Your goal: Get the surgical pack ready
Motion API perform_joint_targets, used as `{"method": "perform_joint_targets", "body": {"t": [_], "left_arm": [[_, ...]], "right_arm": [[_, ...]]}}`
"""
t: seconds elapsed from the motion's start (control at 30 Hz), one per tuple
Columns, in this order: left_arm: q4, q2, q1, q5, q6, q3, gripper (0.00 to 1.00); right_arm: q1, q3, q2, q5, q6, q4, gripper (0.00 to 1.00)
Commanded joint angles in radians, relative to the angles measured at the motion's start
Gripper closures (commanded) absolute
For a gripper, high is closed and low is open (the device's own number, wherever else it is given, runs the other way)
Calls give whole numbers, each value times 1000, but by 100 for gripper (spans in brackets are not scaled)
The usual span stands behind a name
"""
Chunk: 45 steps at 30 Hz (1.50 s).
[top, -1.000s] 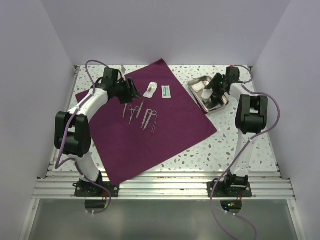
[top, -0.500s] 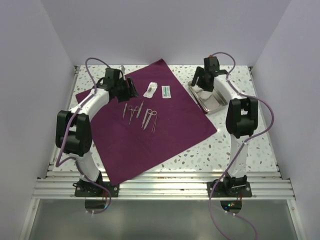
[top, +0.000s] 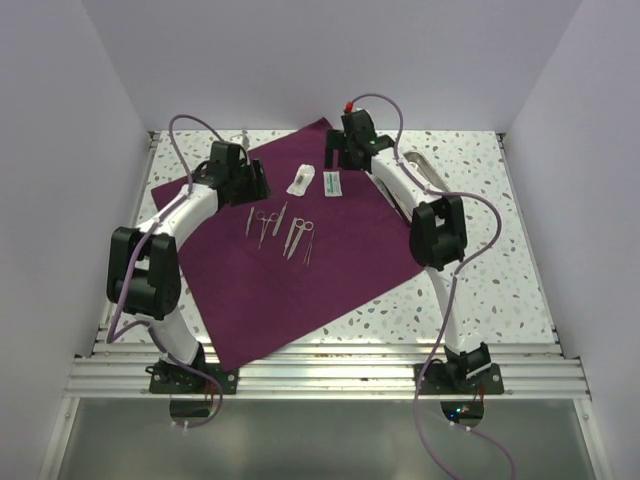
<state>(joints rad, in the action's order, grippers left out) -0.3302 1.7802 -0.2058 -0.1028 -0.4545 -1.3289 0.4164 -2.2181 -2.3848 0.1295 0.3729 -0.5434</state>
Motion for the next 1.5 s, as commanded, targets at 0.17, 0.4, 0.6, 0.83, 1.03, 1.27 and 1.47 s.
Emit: {"method": "perform_joint_targets", "body": {"t": [0.17,0.4,0.6,0.83,1.03,1.27,1.47], "left_arm": [[43,-151,-4,31,36,118,35],[43,-159,-4,14,43,143,35],[43,-154,-4,15,37,158,35],[45,-151,-1,15,43,148,35],[45,-142,-1,11,42,143,35],[39,-130,2,5,40,139,35],[34,-127,3,-1,37,137,35]], "right_arm": [[73,-152,-128,107,-107,-90,5],[110,-158,-168,176,-157,-95,14],[124,-170,-198,183,-155,-86,18],[127,-192,-231,206,-146,-76,20],[127,-196,-240,199,-138,-72,23],[127,-192,-243,202,-129,-78,31],[124,-176,-237,191,-114,-70,40]]}}
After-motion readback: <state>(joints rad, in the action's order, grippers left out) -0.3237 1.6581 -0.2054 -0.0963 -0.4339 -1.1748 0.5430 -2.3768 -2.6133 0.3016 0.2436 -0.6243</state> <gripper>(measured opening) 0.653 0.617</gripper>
